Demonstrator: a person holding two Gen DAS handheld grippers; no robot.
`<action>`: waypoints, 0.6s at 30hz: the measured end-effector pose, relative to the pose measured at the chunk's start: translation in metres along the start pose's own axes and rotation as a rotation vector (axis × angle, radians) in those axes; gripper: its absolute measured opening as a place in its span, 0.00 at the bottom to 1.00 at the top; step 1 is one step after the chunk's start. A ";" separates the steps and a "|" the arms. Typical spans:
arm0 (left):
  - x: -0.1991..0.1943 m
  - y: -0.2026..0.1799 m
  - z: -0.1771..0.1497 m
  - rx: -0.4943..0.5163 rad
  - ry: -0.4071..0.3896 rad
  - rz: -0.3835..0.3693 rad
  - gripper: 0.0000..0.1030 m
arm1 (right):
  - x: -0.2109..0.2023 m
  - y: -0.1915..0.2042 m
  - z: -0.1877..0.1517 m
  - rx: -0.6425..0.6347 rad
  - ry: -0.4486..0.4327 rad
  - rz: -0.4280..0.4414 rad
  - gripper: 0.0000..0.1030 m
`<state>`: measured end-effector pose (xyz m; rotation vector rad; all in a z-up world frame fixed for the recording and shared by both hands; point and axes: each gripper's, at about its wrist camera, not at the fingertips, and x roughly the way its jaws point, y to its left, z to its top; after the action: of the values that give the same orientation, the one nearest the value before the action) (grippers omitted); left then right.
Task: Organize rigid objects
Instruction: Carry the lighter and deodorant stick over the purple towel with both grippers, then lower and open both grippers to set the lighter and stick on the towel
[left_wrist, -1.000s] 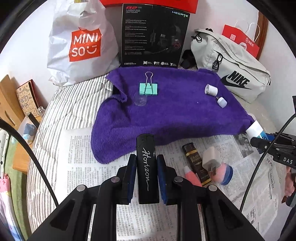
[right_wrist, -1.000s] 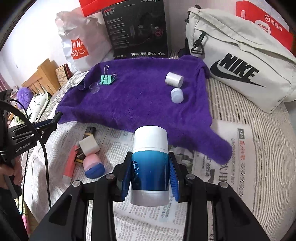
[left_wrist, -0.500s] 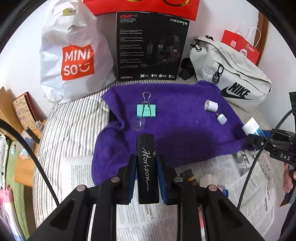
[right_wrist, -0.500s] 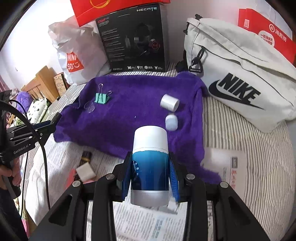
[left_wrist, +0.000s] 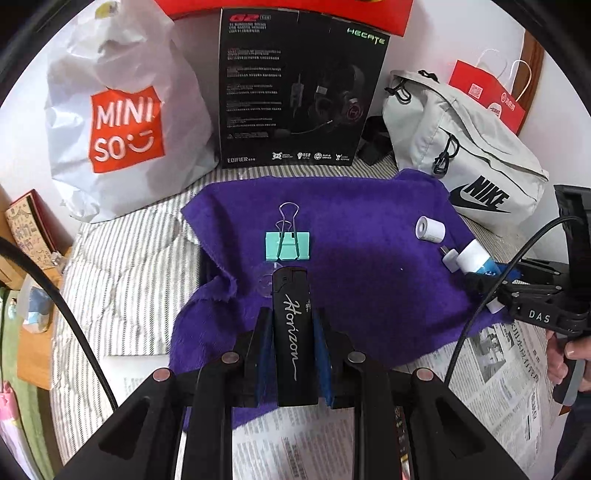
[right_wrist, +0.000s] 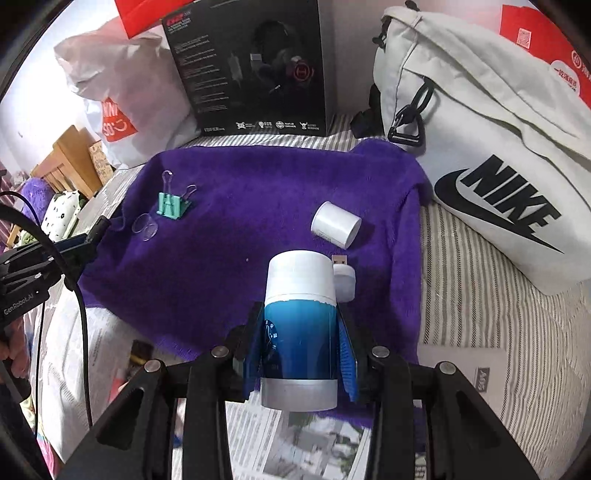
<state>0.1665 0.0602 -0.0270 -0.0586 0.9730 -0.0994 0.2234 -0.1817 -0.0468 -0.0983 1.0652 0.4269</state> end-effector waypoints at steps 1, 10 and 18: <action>0.005 0.000 0.001 0.003 0.005 -0.001 0.21 | 0.004 0.000 0.001 0.000 0.008 0.002 0.35; 0.030 -0.011 0.013 0.038 0.032 -0.039 0.21 | 0.027 0.002 0.006 -0.020 0.046 -0.006 0.35; 0.054 -0.015 0.011 0.057 0.074 -0.045 0.21 | 0.037 0.003 0.006 -0.045 0.068 -0.014 0.35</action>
<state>0.2055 0.0392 -0.0639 -0.0239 1.0419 -0.1713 0.2424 -0.1670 -0.0753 -0.1607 1.1217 0.4376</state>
